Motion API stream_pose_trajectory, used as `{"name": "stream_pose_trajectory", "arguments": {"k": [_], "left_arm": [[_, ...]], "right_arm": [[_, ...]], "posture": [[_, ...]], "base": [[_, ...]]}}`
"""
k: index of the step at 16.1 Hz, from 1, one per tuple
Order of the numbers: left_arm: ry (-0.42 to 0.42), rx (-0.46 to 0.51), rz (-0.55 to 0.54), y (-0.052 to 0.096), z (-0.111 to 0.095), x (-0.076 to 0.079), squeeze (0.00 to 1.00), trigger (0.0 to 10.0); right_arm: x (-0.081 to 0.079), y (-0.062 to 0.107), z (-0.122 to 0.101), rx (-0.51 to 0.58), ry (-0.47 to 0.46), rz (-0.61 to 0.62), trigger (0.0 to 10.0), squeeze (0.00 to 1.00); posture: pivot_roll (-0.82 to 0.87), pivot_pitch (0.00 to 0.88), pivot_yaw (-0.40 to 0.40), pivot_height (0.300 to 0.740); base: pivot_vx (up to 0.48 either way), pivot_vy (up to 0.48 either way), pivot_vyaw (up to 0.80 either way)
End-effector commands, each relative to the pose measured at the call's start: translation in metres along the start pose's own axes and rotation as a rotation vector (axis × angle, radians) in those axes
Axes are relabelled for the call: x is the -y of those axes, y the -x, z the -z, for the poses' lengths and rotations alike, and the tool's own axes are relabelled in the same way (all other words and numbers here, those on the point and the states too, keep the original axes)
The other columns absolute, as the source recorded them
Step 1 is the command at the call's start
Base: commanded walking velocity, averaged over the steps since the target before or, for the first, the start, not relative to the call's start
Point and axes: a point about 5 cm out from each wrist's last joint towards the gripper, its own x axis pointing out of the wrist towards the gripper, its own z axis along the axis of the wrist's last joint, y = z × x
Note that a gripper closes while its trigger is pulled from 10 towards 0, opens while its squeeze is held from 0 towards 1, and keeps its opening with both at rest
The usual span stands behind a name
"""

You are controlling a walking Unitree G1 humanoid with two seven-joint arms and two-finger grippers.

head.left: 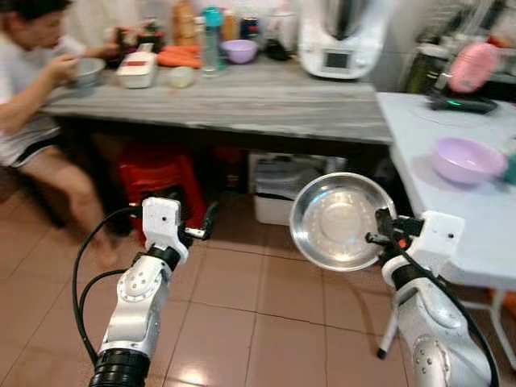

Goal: Setting the table

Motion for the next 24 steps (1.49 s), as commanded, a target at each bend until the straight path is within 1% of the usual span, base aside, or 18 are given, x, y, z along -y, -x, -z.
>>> {"name": "stream_pose_trajectory", "arguments": {"k": [1, 7, 12, 18, 21, 24], "left_arm": [[-0.005, 0.004, 0.003, -0.002, -0.001, -0.001, 0.00, 10.0], [0.001, 0.009, 0.022, -0.003, -0.001, 0.004, 0.00, 10.0], [0.010, 0.003, 0.043, -0.002, 0.001, 0.009, 0.00, 10.0], [0.021, 0.000, 0.056, -0.001, 0.003, 0.015, 0.00, 10.0], [0.023, 0.001, 0.068, -0.001, 0.003, 0.018, 0.00, 10.0], [0.024, -0.001, 0.071, -0.001, 0.003, 0.018, 0.00, 10.0]], "right_arm": [[-0.003, 0.000, -0.006, 0.029, 0.008, -0.015, 10.0, 0.00], [-0.004, -0.002, -0.006, 0.034, 0.016, -0.022, 10.0, 0.00], [-0.002, -0.003, -0.007, 0.042, 0.032, -0.002, 10.0, 0.00], [-0.001, -0.002, -0.007, 0.045, 0.026, 0.014, 10.0, 0.00], [-0.001, -0.003, -0.006, 0.046, 0.019, 0.021, 10.0, 0.00], [-0.001, -0.004, -0.006, 0.046, 0.020, 0.021, 10.0, 0.00]], "posture": [[-0.09, 0.002, 0.010, 0.740], [-0.09, 0.000, 0.010, 0.740], [-0.09, 0.000, 0.010, 0.740], [-0.09, 0.000, 0.010, 0.740], [-0.09, 0.000, 0.011, 0.740], [-0.09, 0.000, 0.011, 0.740]], "base": [[0.375, 0.000, 0.43], [0.379, 0.000, 0.49], [0.382, 0.000, 0.00], [0.386, 0.000, 0.00], [0.386, 0.000, -0.52], [0.390, 0.000, 0.00]]}}
